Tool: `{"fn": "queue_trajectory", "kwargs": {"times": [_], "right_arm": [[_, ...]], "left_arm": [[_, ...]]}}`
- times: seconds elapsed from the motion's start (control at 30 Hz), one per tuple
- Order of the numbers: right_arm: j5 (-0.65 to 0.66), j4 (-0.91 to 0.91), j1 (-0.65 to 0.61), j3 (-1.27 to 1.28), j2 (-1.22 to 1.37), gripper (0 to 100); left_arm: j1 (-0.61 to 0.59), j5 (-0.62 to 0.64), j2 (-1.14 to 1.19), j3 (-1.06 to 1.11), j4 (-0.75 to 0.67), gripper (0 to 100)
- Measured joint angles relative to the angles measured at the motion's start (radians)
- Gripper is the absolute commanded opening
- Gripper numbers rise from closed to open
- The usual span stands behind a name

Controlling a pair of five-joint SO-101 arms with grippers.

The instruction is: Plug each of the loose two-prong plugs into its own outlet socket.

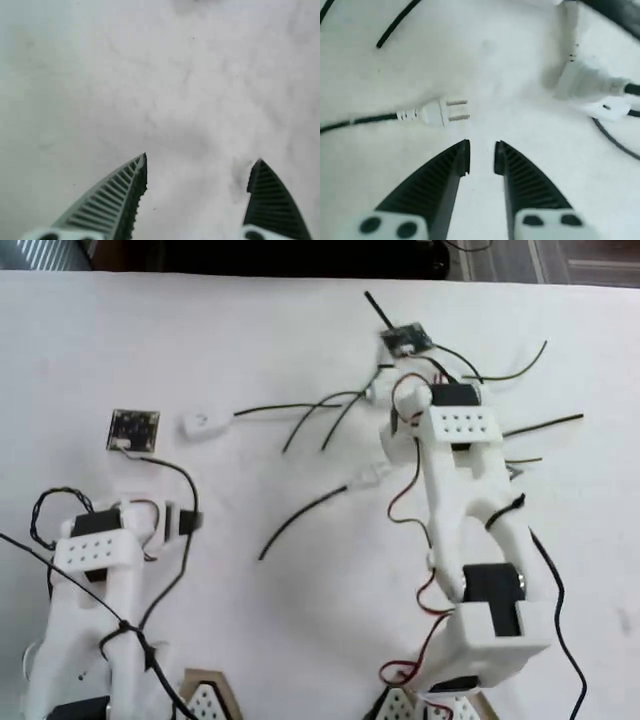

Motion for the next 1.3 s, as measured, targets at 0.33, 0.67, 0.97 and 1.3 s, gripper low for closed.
{"fn": "queue_trajectory", "kwargs": {"times": [0.33,0.67,0.97,1.3], "right_arm": [[0.557,0.092,-0.112,0.005,0.058,27.7],[0.629,0.034,-0.180,-0.146,0.350,23.4],[0.626,0.023,-0.143,-0.229,0.459,1.5],[0.347,0.173,-0.008,-0.218,0.402,1.8]], "left_arm": [[0.000,0.000,0.000,0.000,0.000,32],[0.000,0.000,0.000,0.000,0.000,32],[0.000,0.000,0.000,0.000,0.000,32],[0.000,0.000,0.000,0.000,0.000,32]]}}
